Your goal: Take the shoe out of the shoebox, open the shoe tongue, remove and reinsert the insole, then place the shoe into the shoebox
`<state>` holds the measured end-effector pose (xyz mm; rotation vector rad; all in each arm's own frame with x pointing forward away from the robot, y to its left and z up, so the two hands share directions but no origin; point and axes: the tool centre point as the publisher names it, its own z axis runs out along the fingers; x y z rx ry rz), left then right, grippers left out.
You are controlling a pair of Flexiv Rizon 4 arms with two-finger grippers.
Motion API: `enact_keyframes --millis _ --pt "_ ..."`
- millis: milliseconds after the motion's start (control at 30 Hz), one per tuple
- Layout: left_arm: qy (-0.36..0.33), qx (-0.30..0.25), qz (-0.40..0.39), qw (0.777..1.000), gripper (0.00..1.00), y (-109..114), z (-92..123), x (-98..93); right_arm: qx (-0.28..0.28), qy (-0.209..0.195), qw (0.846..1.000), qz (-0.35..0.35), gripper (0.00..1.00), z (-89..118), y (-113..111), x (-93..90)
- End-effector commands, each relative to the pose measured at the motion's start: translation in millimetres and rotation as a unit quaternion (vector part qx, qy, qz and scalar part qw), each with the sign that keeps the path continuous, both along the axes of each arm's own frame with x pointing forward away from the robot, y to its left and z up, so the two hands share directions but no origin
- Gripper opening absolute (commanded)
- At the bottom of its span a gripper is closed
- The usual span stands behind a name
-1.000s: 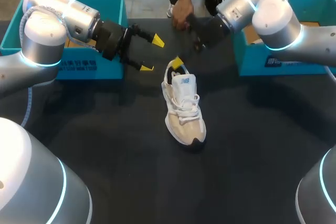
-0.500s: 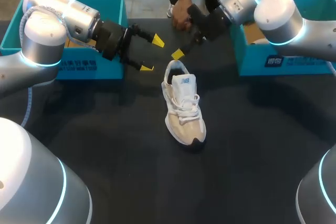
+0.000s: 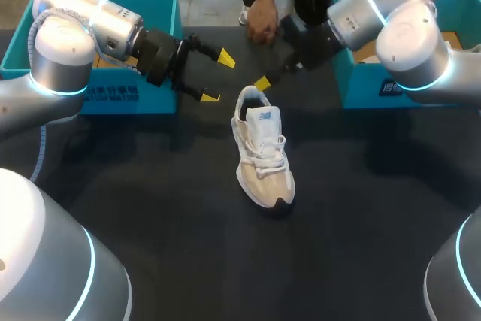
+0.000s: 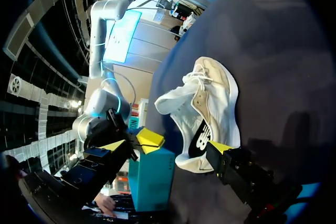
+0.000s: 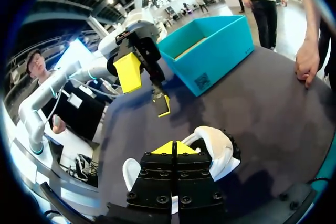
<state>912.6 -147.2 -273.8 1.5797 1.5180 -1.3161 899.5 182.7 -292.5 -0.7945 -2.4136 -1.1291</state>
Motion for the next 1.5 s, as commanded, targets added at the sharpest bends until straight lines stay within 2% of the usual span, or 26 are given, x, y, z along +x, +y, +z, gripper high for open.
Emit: enact_keyframes --millis 33,167,233,300,400,567,733,900,1067,1267,1500 --pt "-0.001 0.001 0.0 1.0 1.0 -0.1 0.3 -0.2 -0.003 -0.003 1.0 -0.004 0.0 0.5 -0.3 -2.2" --pt "-0.002 0.007 0.007 1.0 1.0 -0.1 2.8 1.1 -0.003 -0.003 1.0 -0.004 0.0 0.5 -0.3 -2.2" --pt "-0.006 0.022 0.013 1.0 1.0 1.9 15.0 0.1 0.003 -0.006 1.0 -0.018 0.0 2.0 1.2 -2.1" --pt "-0.002 0.017 0.018 1.0 1.0 3.1 25.7 -2.2 -0.02 0.003 0.999 -0.038 0.0 2.2 4.7 -1.0" --pt "-0.016 0.038 0.012 0.999 1.0 6.7 37.4 -6.0 -0.041 0.005 0.996 -0.08 0.0 3.4 9.4 -0.5" --pt "-0.034 0.07 0.009 0.997 1.0 24.7 52.5 -6.9 -0.085 0.015 0.985 -0.147 0.0 6.8 16.9 -7.0" --pt "-0.045 0.089 0.017 0.995 1.0 46.2 64.4 -1.6 -0.104 0.011 0.974 -0.201 0.0 7.3 18.6 -16.0" --pt "-0.047 0.103 0.02 0.993 1.0 61.2 67.2 3.4 -0.14 0.014 0.96 -0.241 0.0 6.1 21.2 -25.2" --pt "-0.058 0.119 0.021 0.991 1.0 76.4 71.9 7.8 -0.208 0.03 0.94 -0.268 0.0 4.9 21.3 -34.5" --pt "-0.065 0.123 0.036 0.99 1.0 90.9 76.1 16.7 -0.26 0.044 0.923 -0.282 0.0 5.7 18.1 -35.9" --pt "-0.069 0.149 0.04 0.986 1.0 99.7 73.7 22.1 -0.26 0.044 0.923 -0.282 0.0 5.7 18.1 -35.9"
